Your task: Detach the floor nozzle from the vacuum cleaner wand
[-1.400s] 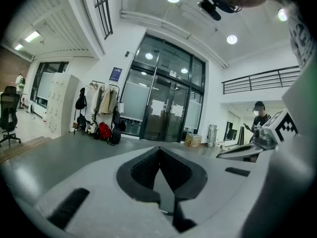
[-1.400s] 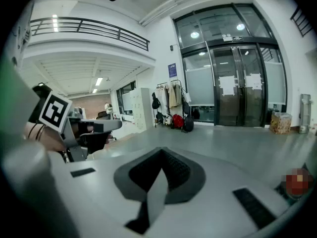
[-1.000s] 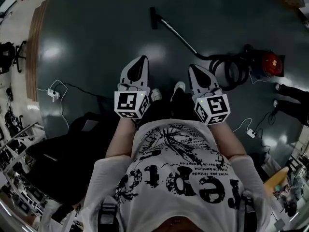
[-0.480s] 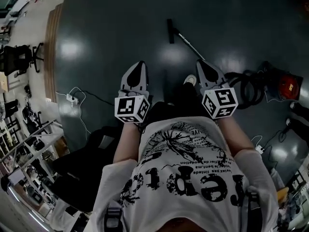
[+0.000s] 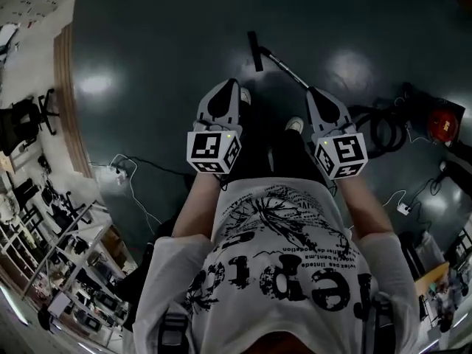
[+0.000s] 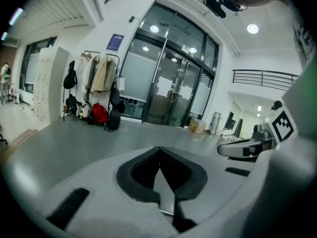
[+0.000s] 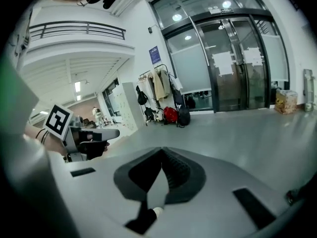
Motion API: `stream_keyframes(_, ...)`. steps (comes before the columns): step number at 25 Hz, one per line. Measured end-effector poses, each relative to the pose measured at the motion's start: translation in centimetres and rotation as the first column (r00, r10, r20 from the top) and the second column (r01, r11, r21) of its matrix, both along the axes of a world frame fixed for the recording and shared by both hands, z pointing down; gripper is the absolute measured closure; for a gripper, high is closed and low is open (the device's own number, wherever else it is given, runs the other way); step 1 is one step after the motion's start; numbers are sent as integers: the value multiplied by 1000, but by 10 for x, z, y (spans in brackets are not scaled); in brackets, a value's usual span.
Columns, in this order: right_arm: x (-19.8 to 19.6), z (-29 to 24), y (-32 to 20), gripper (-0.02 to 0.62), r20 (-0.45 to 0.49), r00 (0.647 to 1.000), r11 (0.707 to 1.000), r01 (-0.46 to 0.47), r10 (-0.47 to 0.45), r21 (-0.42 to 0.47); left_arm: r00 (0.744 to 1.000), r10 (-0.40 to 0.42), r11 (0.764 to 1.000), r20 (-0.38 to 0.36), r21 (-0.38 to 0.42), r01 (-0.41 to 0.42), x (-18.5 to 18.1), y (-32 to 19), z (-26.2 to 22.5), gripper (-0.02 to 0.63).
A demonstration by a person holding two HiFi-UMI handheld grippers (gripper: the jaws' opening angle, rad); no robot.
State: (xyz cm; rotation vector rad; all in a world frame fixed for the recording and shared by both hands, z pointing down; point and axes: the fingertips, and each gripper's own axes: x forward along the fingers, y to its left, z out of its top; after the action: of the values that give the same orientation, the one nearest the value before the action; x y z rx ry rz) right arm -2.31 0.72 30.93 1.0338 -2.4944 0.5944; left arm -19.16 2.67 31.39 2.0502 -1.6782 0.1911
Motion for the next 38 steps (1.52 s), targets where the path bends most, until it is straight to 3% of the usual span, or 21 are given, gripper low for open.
stream_keyframes(5,-10,34,-37,592,-12,997,997,-78,78,-30,985,168,985,30,-51,-167,-13,-62,44,603)
stream_keyframes(9,-17,88,-64,592,-36,996,993,-79,76,-86,978,201,974,47,-112,-194,-24,-94,99,602)
stream_keyframes(14,-25,178,-85,592,-26,997,989,-70,67,-133,941,334,933,55,-163,-322,-13,-103,189,601)
stream_keyframes(17,-16,256,-96,592,-48,997,992,-63,58,-110,925,374,920,60,-152,-362,1,-113,261,601)
stream_keyframes(21,-1,382,-103,591,-91,994,994,-67,59,-86,910,395,917,124,-118,-382,14,-131,372,601)
stream_keyframes(24,3,485,-104,591,-148,989,996,-4,-10,-92,883,449,892,137,-127,-433,27,-141,467,601)
stream_keyframes(26,7,558,-102,574,-188,980,991,47,-70,-122,879,462,884,119,-136,-447,34,-149,530,601)
stream_keyframes(30,3,685,-99,435,-275,939,970,158,-205,-182,892,441,892,97,-156,-424,30,-166,635,600)
stream_keyframes(34,8,775,-94,413,-394,863,942,234,-316,-242,910,410,902,69,-181,-392,25,-162,703,600)
stream_keyframes(38,21,843,-83,407,-473,784,910,282,-401,-305,909,414,890,42,-230,-394,29,-142,751,583)
